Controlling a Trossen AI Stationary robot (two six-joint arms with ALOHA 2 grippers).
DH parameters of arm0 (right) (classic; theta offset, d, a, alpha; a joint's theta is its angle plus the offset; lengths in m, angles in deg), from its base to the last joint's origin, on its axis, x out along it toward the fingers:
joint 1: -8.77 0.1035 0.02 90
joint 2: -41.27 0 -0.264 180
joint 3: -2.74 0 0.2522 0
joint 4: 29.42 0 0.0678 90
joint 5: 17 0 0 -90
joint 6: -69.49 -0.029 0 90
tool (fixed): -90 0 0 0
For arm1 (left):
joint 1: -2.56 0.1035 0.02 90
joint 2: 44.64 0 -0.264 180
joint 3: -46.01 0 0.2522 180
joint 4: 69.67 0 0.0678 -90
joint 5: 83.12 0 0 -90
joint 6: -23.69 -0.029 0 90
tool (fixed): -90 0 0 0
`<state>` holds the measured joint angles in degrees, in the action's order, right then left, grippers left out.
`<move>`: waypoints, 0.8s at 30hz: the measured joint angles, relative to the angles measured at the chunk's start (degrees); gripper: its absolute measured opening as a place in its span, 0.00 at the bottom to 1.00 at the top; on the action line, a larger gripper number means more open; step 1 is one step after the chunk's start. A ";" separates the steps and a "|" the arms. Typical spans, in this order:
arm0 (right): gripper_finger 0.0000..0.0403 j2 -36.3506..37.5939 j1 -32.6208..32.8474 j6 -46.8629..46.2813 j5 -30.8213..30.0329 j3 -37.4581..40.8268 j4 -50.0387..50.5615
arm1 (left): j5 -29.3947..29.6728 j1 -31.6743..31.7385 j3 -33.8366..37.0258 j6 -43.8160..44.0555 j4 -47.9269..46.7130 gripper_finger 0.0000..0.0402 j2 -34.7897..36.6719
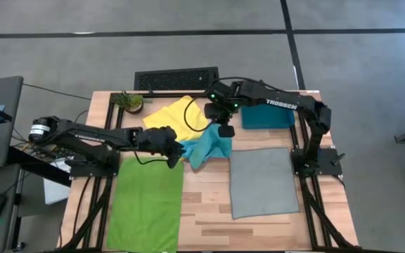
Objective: Fold microfiber towels
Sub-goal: Fold the blue microfiber cloth
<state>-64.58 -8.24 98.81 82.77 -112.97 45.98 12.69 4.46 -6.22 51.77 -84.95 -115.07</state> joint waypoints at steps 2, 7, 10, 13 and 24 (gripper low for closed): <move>0.00 0.00 0.59 -0.40 -0.91 0.00 -0.03 | -0.05 0.80 1.14 -0.73 1.62 0.28 0.00; 0.00 0.00 1.07 -0.48 -1.10 0.00 -0.41 | 1.07 2.33 2.45 -2.39 2.48 0.26 -1.12; 0.00 -0.02 1.02 -0.84 -1.10 0.00 -0.47 | 0.82 2.86 2.40 -1.48 2.79 0.26 -3.23; 0.00 -0.02 1.02 -1.03 -1.10 0.00 -0.72 | 0.88 2.71 2.44 0.47 2.88 0.26 -5.24; 0.00 -0.04 1.26 -0.99 -1.11 0.02 -0.74 | -5.88 2.77 2.37 -6.12 21.38 0.26 -15.71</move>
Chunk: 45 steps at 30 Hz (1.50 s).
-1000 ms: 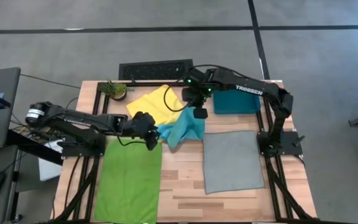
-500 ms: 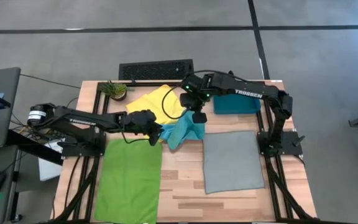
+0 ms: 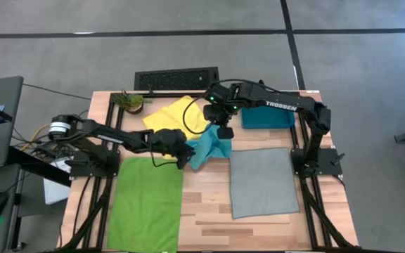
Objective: Fold microfiber towels
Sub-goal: Fold the blue microfiber cloth
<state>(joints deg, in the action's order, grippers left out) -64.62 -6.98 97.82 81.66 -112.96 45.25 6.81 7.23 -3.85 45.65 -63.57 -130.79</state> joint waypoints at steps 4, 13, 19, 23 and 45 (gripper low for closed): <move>0.01 0.00 0.00 0.02 0.01 0.01 0.28 | -0.17 0.37 -0.02 -1.94 3.51 0.26 -3.49; 0.01 -0.02 0.00 0.09 0.01 0.01 0.57 | 1.57 0.96 -0.11 -4.27 3.91 0.26 -2.99; 0.01 -0.04 -0.02 0.07 0.01 0.01 0.57 | 5.85 2.04 -0.09 -1.54 2.82 0.26 -2.82; 0.01 -0.04 0.00 0.08 0.02 0.01 0.57 | 1.85 2.71 -0.09 -1.34 1.94 0.26 -2.82; 0.01 -0.07 -0.02 0.09 0.06 0.01 0.52 | -12.79 4.98 0.00 -1.99 9.08 0.26 -10.67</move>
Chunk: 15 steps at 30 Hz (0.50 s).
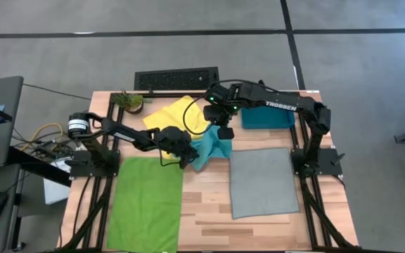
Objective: Fold microfiber towels
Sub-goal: Fold the blue microfiber cloth
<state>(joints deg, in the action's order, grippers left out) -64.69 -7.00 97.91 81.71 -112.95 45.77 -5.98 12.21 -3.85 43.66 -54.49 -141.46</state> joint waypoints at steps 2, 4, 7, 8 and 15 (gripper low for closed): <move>0.01 0.00 0.02 -0.02 0.00 0.00 0.02 | -0.70 0.01 0.00 -1.05 0.20 0.26 0.00; 0.01 0.00 0.02 -0.02 0.00 0.00 0.02 | -2.68 0.01 0.00 -2.49 0.81 0.26 0.00; 0.01 0.00 0.00 -0.02 0.00 0.00 0.02 | -6.30 0.10 -0.02 -2.88 2.07 0.26 0.11; 0.01 0.00 0.02 -0.02 0.00 0.00 0.02 | -6.51 0.07 -0.04 -3.02 1.79 0.26 0.11; 0.01 0.00 0.02 -0.02 0.00 0.00 0.02 | -3.58 -0.80 -0.04 -3.68 0.88 0.26 0.11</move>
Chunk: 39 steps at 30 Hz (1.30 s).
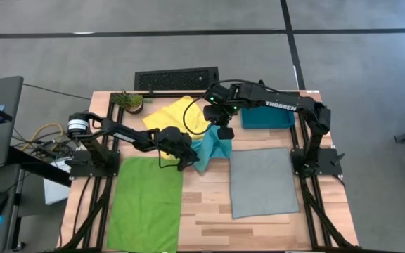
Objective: Fold microfiber towels
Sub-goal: Fold the blue microfiber cloth
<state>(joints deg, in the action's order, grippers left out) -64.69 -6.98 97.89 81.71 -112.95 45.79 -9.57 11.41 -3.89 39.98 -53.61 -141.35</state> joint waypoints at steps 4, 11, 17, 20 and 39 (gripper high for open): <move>0.01 0.00 0.00 0.00 0.00 0.00 0.00 | -2.81 -0.10 0.00 0.43 1.88 0.26 0.00; 0.01 0.00 0.00 -0.02 0.01 0.00 0.00 | -6.83 -0.22 -0.02 2.40 5.72 0.21 0.02; 0.01 0.00 0.00 0.00 0.00 0.00 -0.02 | -2.37 -0.27 -0.02 1.33 6.56 0.16 0.02; 0.01 0.00 -0.02 -0.01 0.00 0.00 -0.02 | -2.41 -0.26 -0.02 1.06 6.57 0.14 0.02; 0.01 1.51 -2.77 -1.04 -4.93 0.04 0.25 | 8.58 0.56 -4.36 0.80 -19.24 0.00 11.76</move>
<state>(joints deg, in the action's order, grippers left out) -63.17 -9.75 96.85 76.78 -112.91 46.04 -0.99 11.97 -8.25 40.78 -72.85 -129.59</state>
